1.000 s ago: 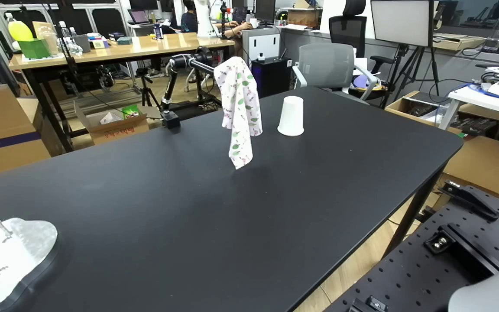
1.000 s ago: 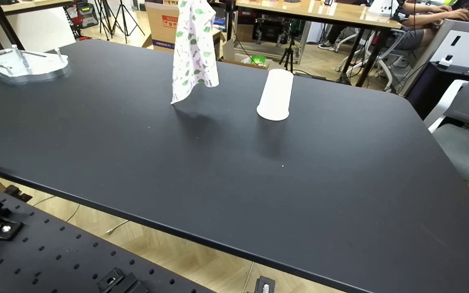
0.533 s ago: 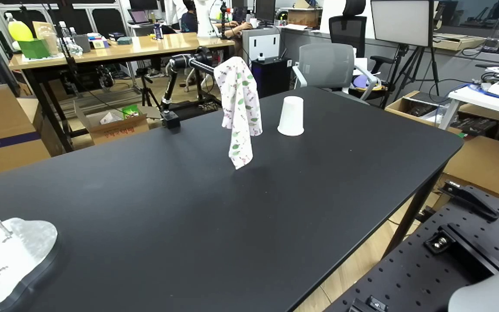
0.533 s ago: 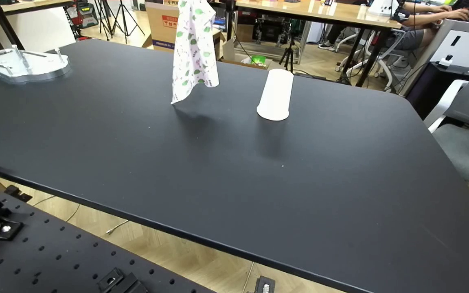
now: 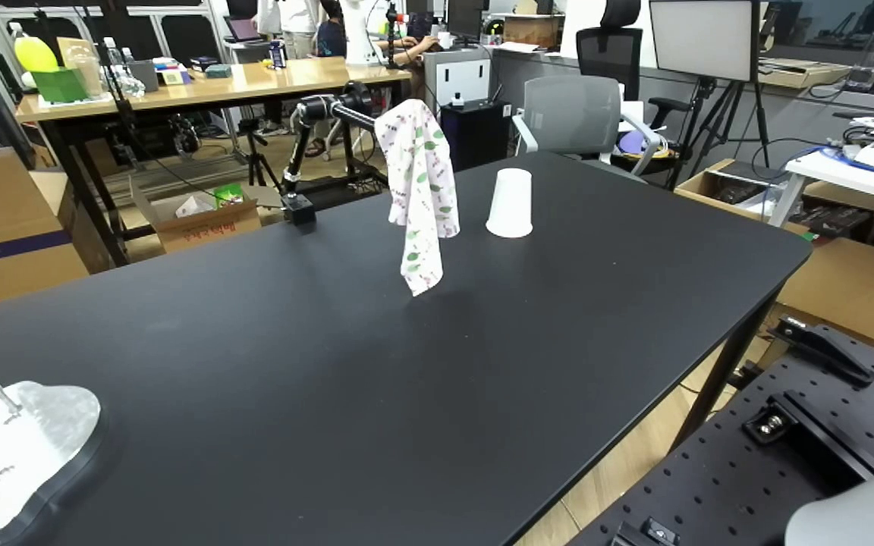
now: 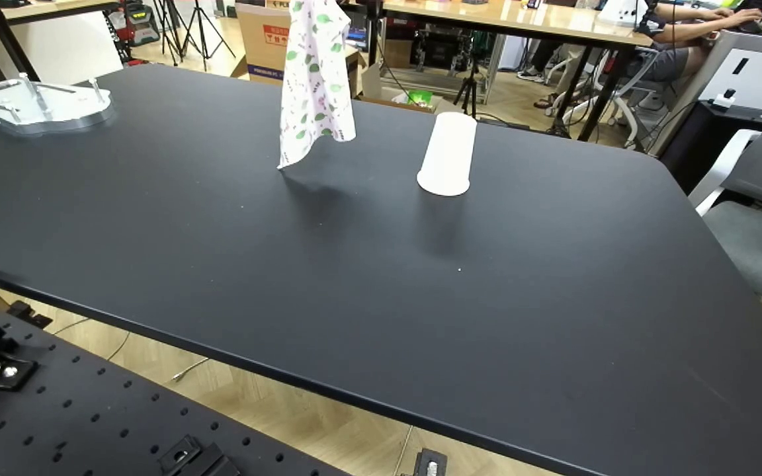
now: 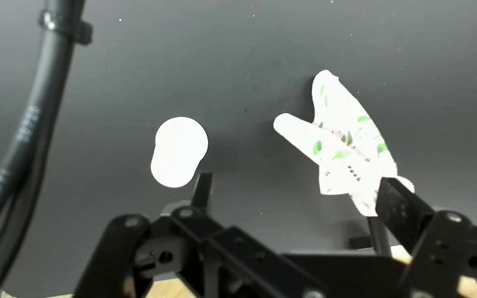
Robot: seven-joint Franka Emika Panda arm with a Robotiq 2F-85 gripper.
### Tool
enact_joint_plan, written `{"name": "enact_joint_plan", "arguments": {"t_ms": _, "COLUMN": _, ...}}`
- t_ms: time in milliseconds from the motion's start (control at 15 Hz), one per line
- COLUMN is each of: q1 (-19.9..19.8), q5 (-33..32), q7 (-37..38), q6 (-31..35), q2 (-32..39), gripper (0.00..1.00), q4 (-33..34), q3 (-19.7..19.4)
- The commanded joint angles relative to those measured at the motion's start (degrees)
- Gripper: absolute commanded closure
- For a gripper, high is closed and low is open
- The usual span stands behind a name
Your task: Remove the white cloth from the black stand
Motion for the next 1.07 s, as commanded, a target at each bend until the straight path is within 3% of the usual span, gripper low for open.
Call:
{"name": "enact_joint_plan", "arguments": {"t_ms": 0, "q1": -0.8, "q5": -1.1, "q7": 2.2, "q6": 1.5, "q2": 3.0, "gripper": 0.0, "q4": 1.7, "q3": 1.0}}
{"name": "enact_joint_plan", "arguments": {"t_ms": 400, "q1": 0.3, "q5": 2.1, "q7": -0.3, "q6": -2.0, "q2": 6.2, "gripper": 0.0, "q4": 2.3, "q3": 3.1}}
{"name": "enact_joint_plan", "arguments": {"t_ms": 1000, "q1": 1.2, "q5": 1.8, "q7": -1.3, "q6": -5.2, "q2": 12.1, "gripper": 0.0, "q4": 5.2, "q3": 5.9}}
